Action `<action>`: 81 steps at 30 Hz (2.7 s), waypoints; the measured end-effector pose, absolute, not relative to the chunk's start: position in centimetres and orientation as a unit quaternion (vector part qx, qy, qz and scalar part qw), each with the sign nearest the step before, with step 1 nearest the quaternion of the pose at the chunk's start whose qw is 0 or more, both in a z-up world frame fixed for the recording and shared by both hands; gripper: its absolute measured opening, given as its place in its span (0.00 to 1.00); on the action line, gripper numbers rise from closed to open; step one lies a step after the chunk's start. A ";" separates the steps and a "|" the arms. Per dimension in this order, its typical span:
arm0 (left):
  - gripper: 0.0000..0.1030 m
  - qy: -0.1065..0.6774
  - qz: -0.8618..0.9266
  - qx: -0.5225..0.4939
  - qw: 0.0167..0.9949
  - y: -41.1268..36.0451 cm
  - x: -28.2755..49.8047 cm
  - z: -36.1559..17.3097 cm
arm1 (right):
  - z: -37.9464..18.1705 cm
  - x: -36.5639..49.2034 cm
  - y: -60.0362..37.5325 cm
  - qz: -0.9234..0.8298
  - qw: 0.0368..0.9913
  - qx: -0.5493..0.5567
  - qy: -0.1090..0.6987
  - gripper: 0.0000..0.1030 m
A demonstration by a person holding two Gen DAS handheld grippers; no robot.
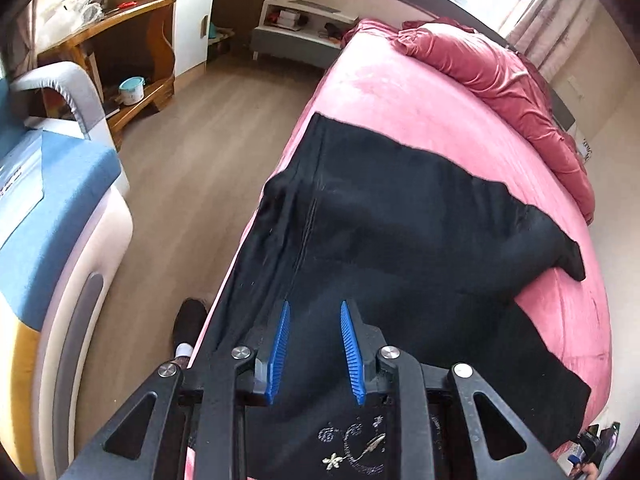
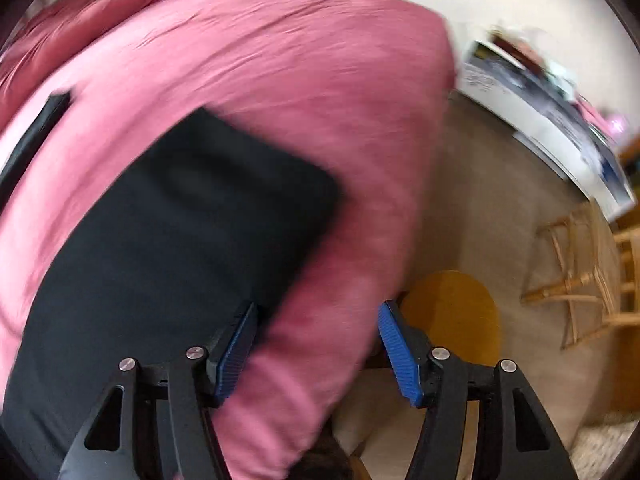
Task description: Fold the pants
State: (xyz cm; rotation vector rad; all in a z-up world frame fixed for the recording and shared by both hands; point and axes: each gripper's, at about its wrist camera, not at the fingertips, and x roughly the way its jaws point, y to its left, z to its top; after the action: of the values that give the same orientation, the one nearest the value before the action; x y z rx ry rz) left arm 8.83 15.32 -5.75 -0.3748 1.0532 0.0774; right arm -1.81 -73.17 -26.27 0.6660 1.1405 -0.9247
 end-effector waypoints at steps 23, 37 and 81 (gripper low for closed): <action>0.30 0.495 0.025 -0.248 0.832 17.6 23.7 -5.6 | -22.0 15.4 -44.7 0.064 0.845 0.171 0.502 0.64; 0.38 0.539 0.087 -0.288 0.787 20.4 32.9 -11.9 | -22.6 17.3 -35.8 0.128 0.832 0.130 0.524 0.67; 0.04 0.349 -0.290 -0.154 0.878 10.7 2.3 3.3 | -19.0 42.7 -37.2 0.102 0.782 0.341 0.511 0.55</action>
State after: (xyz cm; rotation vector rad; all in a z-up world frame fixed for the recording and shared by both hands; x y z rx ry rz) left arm 2.32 10.72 3.34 -0.3213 0.7285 -0.6055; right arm 42.70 -37.22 -18.99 0.7363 1.1030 0.2204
